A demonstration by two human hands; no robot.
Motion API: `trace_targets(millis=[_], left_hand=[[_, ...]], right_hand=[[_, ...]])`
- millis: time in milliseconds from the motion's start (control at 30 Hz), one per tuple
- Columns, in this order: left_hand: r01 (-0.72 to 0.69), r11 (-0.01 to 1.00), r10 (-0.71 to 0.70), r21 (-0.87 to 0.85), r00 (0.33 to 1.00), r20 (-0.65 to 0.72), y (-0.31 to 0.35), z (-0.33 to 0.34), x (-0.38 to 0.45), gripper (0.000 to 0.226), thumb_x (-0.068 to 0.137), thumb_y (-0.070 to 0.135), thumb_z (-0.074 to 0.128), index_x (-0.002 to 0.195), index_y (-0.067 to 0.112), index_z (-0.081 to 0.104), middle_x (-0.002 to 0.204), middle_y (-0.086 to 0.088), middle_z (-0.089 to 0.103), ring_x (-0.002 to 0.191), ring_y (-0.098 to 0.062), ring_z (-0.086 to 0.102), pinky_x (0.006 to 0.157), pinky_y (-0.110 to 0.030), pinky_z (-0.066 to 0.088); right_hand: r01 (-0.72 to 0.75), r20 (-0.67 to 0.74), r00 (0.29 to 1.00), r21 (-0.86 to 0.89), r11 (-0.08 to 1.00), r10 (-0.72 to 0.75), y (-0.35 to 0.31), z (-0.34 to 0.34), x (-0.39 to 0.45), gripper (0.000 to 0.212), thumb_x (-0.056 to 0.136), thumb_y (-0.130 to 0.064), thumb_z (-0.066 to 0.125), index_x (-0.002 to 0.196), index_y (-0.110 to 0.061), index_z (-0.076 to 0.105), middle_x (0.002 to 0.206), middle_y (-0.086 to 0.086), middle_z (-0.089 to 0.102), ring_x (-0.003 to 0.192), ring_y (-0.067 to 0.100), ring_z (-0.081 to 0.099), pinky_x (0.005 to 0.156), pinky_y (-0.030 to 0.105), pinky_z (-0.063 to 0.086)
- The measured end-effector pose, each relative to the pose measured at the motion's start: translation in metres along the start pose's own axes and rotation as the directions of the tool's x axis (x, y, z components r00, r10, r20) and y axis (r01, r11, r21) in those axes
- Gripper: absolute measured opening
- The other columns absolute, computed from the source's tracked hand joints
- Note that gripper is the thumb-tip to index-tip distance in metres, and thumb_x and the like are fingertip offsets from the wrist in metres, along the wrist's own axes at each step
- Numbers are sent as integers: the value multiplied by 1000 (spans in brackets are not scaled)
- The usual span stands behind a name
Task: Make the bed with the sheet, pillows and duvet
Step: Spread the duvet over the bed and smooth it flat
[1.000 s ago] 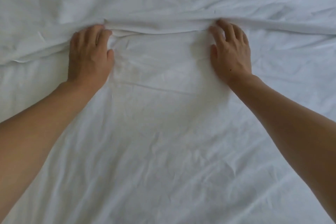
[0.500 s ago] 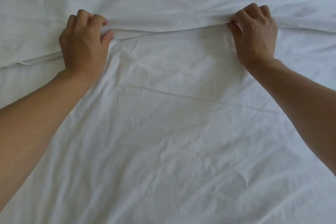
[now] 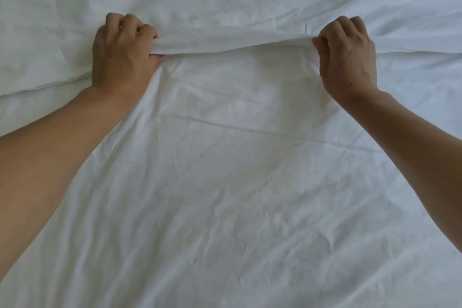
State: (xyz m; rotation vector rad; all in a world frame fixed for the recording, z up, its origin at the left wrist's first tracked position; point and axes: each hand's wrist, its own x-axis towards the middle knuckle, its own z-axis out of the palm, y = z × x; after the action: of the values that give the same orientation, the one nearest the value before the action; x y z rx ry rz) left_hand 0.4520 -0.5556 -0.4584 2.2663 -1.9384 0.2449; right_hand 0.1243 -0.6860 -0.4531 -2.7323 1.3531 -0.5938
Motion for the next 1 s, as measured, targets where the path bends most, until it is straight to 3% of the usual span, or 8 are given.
trace_targets(millis=[233, 367, 433, 533, 633, 733, 867, 1000], left_hand=[[-156, 982, 150, -111, 987, -56, 1, -16, -29, 17, 77, -6, 49, 89, -2, 62, 74, -20, 56, 62, -38, 54, 48, -37, 37], [-290, 935, 315, -204, 944, 102, -1, -22, -70, 27, 88, 30, 54, 90, 7, 67, 72, -11, 58, 63, -34, 59, 48, -37, 45], [-218, 939, 259, -267, 957, 130, 0, -26, -72, 39, 90, 44, 51, 88, 10, 70, 70, -6, 59, 62, -31, 60, 50, -33, 44], [-121, 951, 112, -283, 993, -48, 14, -30, -49, 41, 96, 38, 48, 76, 8, 66, 69, -8, 60, 64, -31, 58, 51, -34, 41], [80, 957, -126, -279, 981, -149, 44, -23, -10, 32, 97, 28, 44, 112, 8, 64, 114, -14, 62, 109, -33, 55, 84, -41, 46], [211, 966, -206, -148, 977, 49, 41, 3, 4, 52, 97, 37, 37, 145, 18, 40, 155, -14, 29, 145, -33, 20, 118, -45, 13], [655, 755, -654, 34, 747, 117, -42, 33, -65, 67, 95, 53, 22, 153, 19, 21, 161, -13, 11, 148, -33, 7, 119, -54, 4], [871, 491, -865, -5, 488, 121, -136, 32, -125, 90, 79, 83, 3, 151, 32, 18, 161, -7, 16, 147, -34, 15, 117, -55, 12]], right_hand=[[0, 129, 992, 27, 1000, -3, 5, -5, -33, 25, 100, -15, 37, 90, 3, 51, 90, 22, 53, 80, 36, 49, 62, 36, 32], [173, 173, 971, -30, 984, -165, 8, -6, -61, 26, 99, -19, 44, 86, 2, 54, 90, 19, 57, 77, 37, 51, 62, 39, 37], [176, 165, 971, -21, 984, -170, 6, -8, -60, 31, 99, -25, 47, 83, 0, 55, 88, 17, 58, 75, 35, 52, 62, 38, 37], [97, 13, 995, -21, 995, -96, -16, -8, -35, 31, 100, -26, 43, 88, -2, 60, 94, 18, 61, 83, 37, 56, 67, 39, 40], [-12, 12, 1000, -7, 1000, 12, -54, 2, 13, 36, 97, -28, 43, 124, -8, 56, 134, 18, 51, 123, 38, 46, 98, 40, 39], [-86, 279, 955, -57, 995, 98, -69, 24, 34, 57, 100, -42, 34, 152, -21, 24, 160, 12, 10, 147, 31, 9, 120, 43, 9], [-358, 328, 860, -159, 920, 391, -14, 38, -20, 66, 98, -55, 24, 154, -23, 12, 162, 8, 4, 148, 27, 1, 120, 45, 1], [-528, 256, 769, -264, 807, 586, 42, 14, -54, 70, 97, -56, 20, 154, -17, 12, 161, 13, 5, 148, 32, 3, 119, 47, 3]])
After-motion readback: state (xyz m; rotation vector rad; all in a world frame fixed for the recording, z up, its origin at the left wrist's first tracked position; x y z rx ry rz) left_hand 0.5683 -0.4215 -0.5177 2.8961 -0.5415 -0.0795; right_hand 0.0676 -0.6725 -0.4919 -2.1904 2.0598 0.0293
